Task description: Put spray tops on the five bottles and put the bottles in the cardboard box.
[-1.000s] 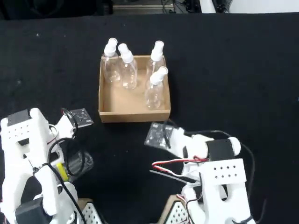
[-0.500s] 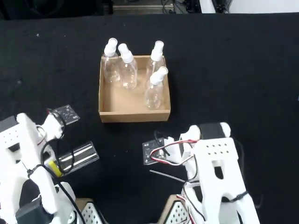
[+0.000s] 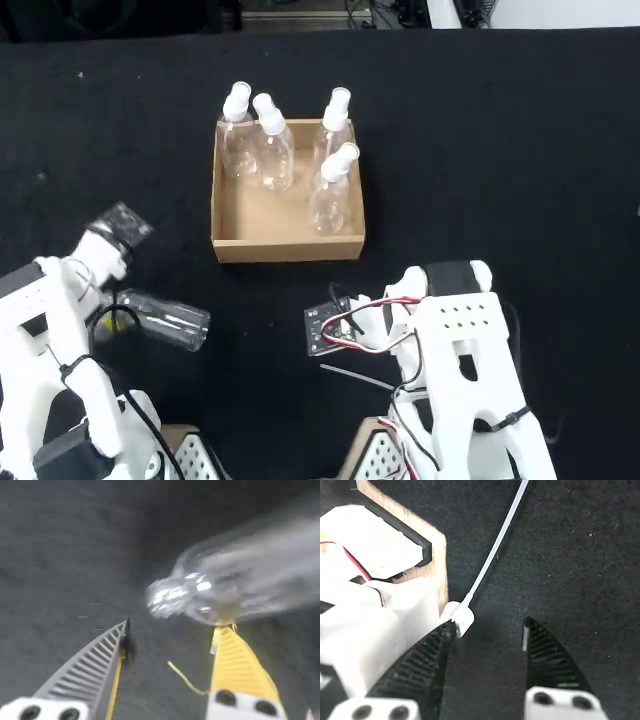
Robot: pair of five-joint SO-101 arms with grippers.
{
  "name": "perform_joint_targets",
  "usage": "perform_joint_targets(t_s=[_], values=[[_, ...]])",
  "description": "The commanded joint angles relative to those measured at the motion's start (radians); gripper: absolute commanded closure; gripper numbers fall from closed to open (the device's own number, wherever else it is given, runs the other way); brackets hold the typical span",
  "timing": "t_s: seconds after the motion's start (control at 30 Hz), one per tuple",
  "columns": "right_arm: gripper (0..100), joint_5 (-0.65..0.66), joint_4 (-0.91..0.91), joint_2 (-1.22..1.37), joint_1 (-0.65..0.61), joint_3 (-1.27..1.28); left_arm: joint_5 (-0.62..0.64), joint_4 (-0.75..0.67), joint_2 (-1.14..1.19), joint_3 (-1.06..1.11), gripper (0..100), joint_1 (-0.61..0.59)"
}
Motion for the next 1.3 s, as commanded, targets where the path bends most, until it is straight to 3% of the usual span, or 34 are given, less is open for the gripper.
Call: perform_joint_targets(t_s=[0.0, 0.23, 0.5, 0.63, 0.9, 1.13, 1.27], values=[[80.7, 0.008, -0.006, 0.010, -0.018, -0.002, 0.157, -0.153, -0.020, -0.004, 75, -0.002], [80.7, 0.006, -0.008, 0.010, -0.018, -0.002, 0.548, -0.135, -0.032, -0.073, 75, 0.013], [80.7, 0.006, -0.051, 0.015, -0.014, -0.001, 0.862, 0.365, -0.018, -0.374, 75, 0.030], [80.7, 0.006, -0.051, 0.012, -0.017, -0.001, 1.000, 0.468, -0.018, -0.389, 75, 0.133], [80.7, 0.006, -0.051, 0.012, -0.012, -0.001, 1.266, 0.413, -0.020, -0.245, 75, 0.237], [80.7, 0.006, -0.051, 0.010, -0.012, -0.001, 1.278, 0.218, -0.020, -0.059, 74, 0.208], [80.7, 0.006, -0.051, 0.010, -0.017, -0.001, 1.283, 0.137, -0.020, 0.022, 68, 0.209]])
